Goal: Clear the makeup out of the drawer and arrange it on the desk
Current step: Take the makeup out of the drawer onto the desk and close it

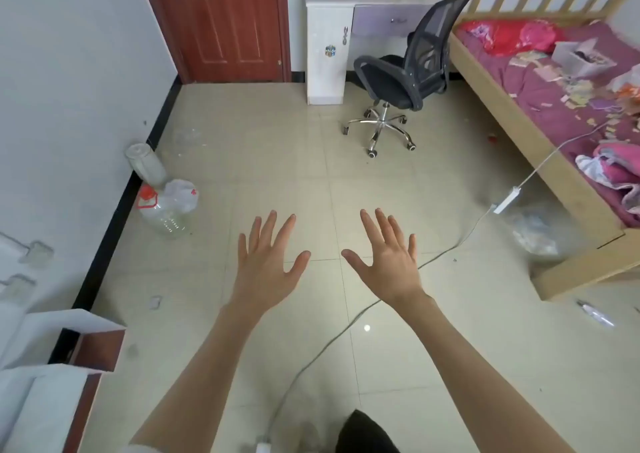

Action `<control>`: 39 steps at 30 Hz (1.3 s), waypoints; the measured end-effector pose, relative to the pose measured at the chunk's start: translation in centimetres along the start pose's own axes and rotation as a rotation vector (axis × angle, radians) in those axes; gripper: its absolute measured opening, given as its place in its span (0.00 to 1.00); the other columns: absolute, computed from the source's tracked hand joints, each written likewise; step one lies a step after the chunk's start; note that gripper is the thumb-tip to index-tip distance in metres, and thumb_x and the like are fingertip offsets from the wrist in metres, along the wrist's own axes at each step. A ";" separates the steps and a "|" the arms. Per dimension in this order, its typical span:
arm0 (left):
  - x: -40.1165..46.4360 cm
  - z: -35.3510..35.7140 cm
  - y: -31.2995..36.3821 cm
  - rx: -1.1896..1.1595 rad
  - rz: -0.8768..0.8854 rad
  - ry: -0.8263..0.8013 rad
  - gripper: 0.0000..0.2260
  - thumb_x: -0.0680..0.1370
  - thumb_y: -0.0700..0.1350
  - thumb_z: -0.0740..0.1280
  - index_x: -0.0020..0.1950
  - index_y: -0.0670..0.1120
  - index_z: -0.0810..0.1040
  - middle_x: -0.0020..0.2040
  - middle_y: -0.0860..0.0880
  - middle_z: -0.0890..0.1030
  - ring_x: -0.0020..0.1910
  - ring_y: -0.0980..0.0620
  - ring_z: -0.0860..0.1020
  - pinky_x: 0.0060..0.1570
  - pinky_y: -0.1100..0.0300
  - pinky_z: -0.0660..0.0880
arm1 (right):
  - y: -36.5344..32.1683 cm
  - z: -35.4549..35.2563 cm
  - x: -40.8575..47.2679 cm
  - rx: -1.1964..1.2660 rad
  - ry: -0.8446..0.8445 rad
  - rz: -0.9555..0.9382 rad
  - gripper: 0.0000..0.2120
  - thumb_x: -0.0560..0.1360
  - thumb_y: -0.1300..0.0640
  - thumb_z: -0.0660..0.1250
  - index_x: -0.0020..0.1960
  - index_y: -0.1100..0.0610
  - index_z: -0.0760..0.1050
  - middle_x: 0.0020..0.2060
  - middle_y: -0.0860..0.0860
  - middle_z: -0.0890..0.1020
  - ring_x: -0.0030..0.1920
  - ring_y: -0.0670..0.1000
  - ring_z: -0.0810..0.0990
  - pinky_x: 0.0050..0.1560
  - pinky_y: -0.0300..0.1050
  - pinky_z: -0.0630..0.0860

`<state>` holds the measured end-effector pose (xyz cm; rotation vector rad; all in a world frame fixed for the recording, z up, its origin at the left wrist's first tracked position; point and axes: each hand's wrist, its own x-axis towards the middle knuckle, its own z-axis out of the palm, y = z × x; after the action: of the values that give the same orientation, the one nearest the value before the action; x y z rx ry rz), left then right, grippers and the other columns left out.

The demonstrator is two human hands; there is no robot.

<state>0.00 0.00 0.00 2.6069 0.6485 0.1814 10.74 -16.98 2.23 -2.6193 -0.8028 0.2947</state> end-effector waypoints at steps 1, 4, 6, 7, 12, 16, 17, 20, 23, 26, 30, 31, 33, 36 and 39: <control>0.5 0.1 -0.1 0.000 -0.009 -0.016 0.35 0.70 0.67 0.44 0.75 0.57 0.51 0.77 0.50 0.50 0.76 0.48 0.44 0.72 0.46 0.43 | 0.1 0.1 0.6 -0.016 -0.005 0.005 0.35 0.76 0.37 0.56 0.76 0.45 0.43 0.77 0.48 0.47 0.76 0.50 0.43 0.73 0.59 0.41; 3.2 0.5 -0.9 0.021 0.006 -0.014 0.34 0.70 0.67 0.44 0.75 0.58 0.50 0.77 0.50 0.49 0.76 0.48 0.43 0.72 0.45 0.42 | 0.8 0.1 3.5 -0.056 -0.043 0.016 0.35 0.76 0.36 0.55 0.76 0.44 0.41 0.77 0.48 0.44 0.76 0.50 0.42 0.73 0.60 0.41; 5.7 0.8 -1.2 0.020 0.017 -0.011 0.34 0.70 0.67 0.44 0.75 0.57 0.50 0.77 0.50 0.49 0.76 0.48 0.43 0.72 0.45 0.42 | 1.2 0.1 5.9 -0.075 -0.068 0.009 0.36 0.76 0.36 0.54 0.76 0.44 0.40 0.77 0.48 0.43 0.76 0.50 0.41 0.73 0.60 0.41; 7.1 1.0 -1.2 0.022 0.016 -0.007 0.34 0.70 0.67 0.44 0.75 0.57 0.51 0.77 0.49 0.50 0.76 0.48 0.43 0.72 0.45 0.42 | 1.5 0.1 7.4 -0.078 -0.074 0.008 0.36 0.76 0.35 0.54 0.76 0.44 0.40 0.77 0.48 0.43 0.76 0.50 0.41 0.73 0.60 0.41; 15.6 2.6 -0.3 0.013 -0.013 -0.035 0.31 0.73 0.64 0.48 0.75 0.57 0.51 0.77 0.49 0.49 0.76 0.48 0.43 0.72 0.45 0.42 | 3.4 -0.8 15.8 -0.052 -0.076 0.002 0.36 0.76 0.35 0.54 0.76 0.44 0.40 0.77 0.48 0.43 0.76 0.50 0.40 0.73 0.60 0.40; 23.4 3.5 1.2 0.025 -0.039 -0.056 0.31 0.74 0.63 0.49 0.76 0.56 0.50 0.77 0.48 0.47 0.76 0.47 0.42 0.72 0.45 0.42 | 5.2 -2.5 24.0 -0.063 -0.095 -0.018 0.36 0.76 0.35 0.54 0.76 0.44 0.40 0.77 0.48 0.44 0.76 0.51 0.40 0.73 0.60 0.40; 25.2 3.5 1.5 0.025 -0.035 -0.058 0.31 0.74 0.63 0.49 0.76 0.56 0.50 0.77 0.48 0.47 0.76 0.47 0.41 0.72 0.45 0.41 | 5.4 -3.0 25.8 -0.070 -0.101 -0.025 0.36 0.76 0.35 0.54 0.76 0.44 0.40 0.77 0.48 0.44 0.76 0.51 0.40 0.73 0.60 0.41; 30.9 3.5 2.1 0.020 -0.026 -0.054 0.29 0.78 0.61 0.54 0.76 0.56 0.50 0.77 0.48 0.47 0.76 0.47 0.41 0.72 0.45 0.41 | 6.2 -4.2 31.4 -0.084 -0.104 -0.043 0.36 0.76 0.35 0.54 0.76 0.45 0.41 0.77 0.48 0.44 0.76 0.51 0.41 0.73 0.60 0.41; 35.3 3.2 2.1 0.026 -0.030 -0.031 0.28 0.78 0.58 0.56 0.76 0.55 0.51 0.77 0.48 0.47 0.76 0.47 0.42 0.72 0.44 0.41 | 6.4 -5.0 35.7 -0.099 -0.120 -0.059 0.36 0.76 0.35 0.54 0.76 0.45 0.40 0.77 0.48 0.44 0.76 0.51 0.41 0.73 0.60 0.41; 40.3 2.9 1.5 0.014 -0.048 -0.020 0.28 0.78 0.58 0.56 0.76 0.55 0.51 0.77 0.48 0.47 0.76 0.47 0.41 0.72 0.44 0.41 | 6.5 -5.4 40.5 -0.114 -0.136 -0.076 0.36 0.76 0.35 0.53 0.76 0.45 0.40 0.77 0.48 0.43 0.76 0.51 0.41 0.73 0.60 0.41; 47.0 2.8 0.4 0.015 -0.047 -0.018 0.28 0.78 0.59 0.55 0.76 0.54 0.51 0.77 0.47 0.47 0.76 0.46 0.41 0.72 0.43 0.41 | 6.4 -5.5 47.6 -0.122 -0.129 -0.083 0.36 0.76 0.34 0.53 0.76 0.45 0.40 0.77 0.49 0.44 0.76 0.52 0.41 0.73 0.60 0.41; 48.8 2.9 0.0 0.011 -0.043 -0.021 0.28 0.78 0.60 0.54 0.76 0.54 0.51 0.77 0.47 0.47 0.76 0.46 0.41 0.72 0.43 0.41 | 6.3 -5.4 49.4 -0.124 -0.128 -0.083 0.36 0.76 0.35 0.53 0.76 0.45 0.41 0.77 0.49 0.44 0.76 0.52 0.41 0.73 0.61 0.41; 52.6 2.9 -1.0 0.009 -0.034 -0.032 0.29 0.78 0.61 0.53 0.76 0.54 0.51 0.77 0.47 0.47 0.76 0.46 0.42 0.72 0.43 0.42 | 5.8 -5.3 53.1 -0.128 -0.126 -0.080 0.36 0.76 0.35 0.53 0.76 0.45 0.41 0.77 0.49 0.44 0.76 0.52 0.41 0.73 0.61 0.42; 58.8 2.6 -2.6 0.000 -0.015 -0.043 0.28 0.79 0.58 0.56 0.76 0.54 0.51 0.77 0.46 0.47 0.76 0.46 0.41 0.72 0.43 0.41 | 4.9 -5.1 59.2 -0.135 -0.108 -0.074 0.36 0.76 0.35 0.54 0.76 0.45 0.42 0.77 0.49 0.45 0.76 0.52 0.42 0.72 0.61 0.42; 65.0 1.5 -4.1 0.016 0.015 -0.044 0.28 0.78 0.58 0.56 0.76 0.54 0.51 0.77 0.46 0.47 0.76 0.46 0.41 0.72 0.43 0.41 | 3.5 -5.5 65.5 -0.130 -0.094 -0.054 0.36 0.76 0.35 0.54 0.76 0.46 0.43 0.77 0.50 0.45 0.76 0.52 0.42 0.72 0.61 0.42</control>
<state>55.95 33.39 -1.92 2.6239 0.6178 0.1239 67.48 16.26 0.05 -2.7153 -0.9523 0.3647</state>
